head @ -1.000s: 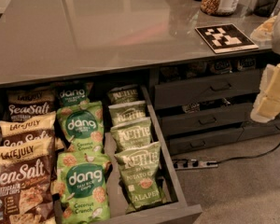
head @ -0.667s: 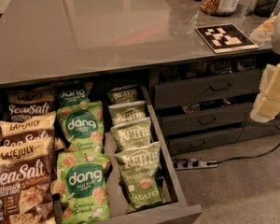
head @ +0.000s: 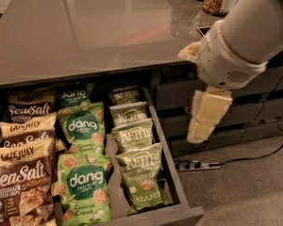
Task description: Pick brown chip bag from top drawer and place on counter
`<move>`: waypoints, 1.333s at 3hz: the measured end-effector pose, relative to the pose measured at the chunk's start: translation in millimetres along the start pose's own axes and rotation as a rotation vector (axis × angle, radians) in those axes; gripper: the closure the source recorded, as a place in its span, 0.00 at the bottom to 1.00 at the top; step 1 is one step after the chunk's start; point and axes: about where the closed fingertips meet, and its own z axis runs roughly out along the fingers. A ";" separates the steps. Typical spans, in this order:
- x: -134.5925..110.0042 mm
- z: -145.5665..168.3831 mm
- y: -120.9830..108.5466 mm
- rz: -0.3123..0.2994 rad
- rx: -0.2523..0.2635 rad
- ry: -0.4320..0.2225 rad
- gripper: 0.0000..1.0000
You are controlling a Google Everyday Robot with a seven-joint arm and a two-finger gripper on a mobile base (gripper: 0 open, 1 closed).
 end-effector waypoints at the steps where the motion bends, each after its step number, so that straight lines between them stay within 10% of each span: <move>1: -48.6 30.4 18.2 -0.146 -0.095 -0.109 0.00; 2: -48.6 30.4 18.2 -0.146 -0.095 -0.109 0.00; 4: -140.9 110.6 11.9 -0.209 -0.194 -0.302 0.00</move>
Offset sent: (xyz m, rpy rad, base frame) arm -0.0093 0.0467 -0.0158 0.0530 0.0360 0.1523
